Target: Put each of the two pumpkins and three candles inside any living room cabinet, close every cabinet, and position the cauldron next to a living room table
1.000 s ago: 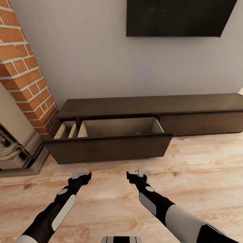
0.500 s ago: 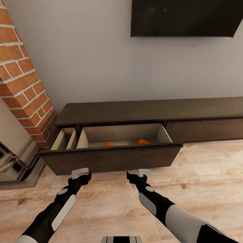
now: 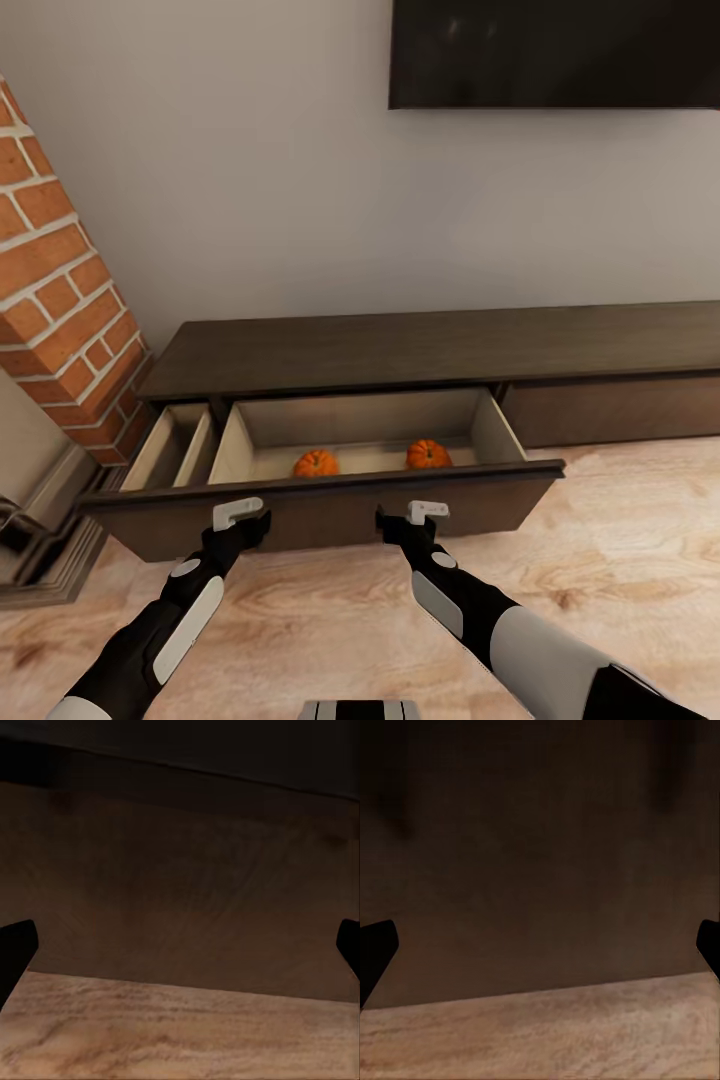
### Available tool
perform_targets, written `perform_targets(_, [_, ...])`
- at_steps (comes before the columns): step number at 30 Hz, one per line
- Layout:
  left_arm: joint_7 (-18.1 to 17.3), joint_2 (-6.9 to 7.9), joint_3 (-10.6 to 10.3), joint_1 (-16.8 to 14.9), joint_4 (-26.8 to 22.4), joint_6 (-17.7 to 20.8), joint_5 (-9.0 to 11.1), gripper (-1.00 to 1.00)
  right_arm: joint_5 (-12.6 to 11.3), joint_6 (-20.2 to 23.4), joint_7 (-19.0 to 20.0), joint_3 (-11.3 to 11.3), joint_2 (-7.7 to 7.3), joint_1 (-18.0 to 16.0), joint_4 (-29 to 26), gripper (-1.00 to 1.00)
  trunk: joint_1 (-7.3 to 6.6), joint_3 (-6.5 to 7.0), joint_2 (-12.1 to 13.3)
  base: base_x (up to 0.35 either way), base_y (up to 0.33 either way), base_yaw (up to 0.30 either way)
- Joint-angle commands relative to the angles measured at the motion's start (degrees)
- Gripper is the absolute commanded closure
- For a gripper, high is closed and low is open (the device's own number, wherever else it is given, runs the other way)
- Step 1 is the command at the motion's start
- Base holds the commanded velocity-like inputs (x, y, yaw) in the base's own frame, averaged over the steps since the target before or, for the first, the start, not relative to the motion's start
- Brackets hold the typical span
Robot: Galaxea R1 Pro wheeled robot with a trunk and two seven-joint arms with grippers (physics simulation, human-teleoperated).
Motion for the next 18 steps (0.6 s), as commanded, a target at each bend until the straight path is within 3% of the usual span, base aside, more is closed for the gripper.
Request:
perform_targets(1, [0.53, 0.09, -0.24, -0.04, -0.10, 0.12, 0.50, -1.00, -0.53, -0.34, -0.34, 0.49, -0.02, -0.07, 0.00, -1.00, 0.02, -0.05, -0.02, 0.324, 0.000, 0.000])
perform_targets(9, [0.56, 0.15, -0.32, -0.04, -0.10, 0.03, 0.31, -1.00, -0.61, -0.34, -0.33, 0.49, -0.02, -0.07, 0.02, -1.00, 0.02, -0.05, -0.02, 0.299, 0.000, 0.000])
perform_targets(18, [0.56, 0.15, -0.32, -0.04, -0.10, 0.04, 0.26, -1.00, -0.71, -0.33, -0.32, 0.49, -0.02, -0.07, 0.02, -1.00, 0.02, -0.05, -0.02, 0.199, 0.000, 0.000])
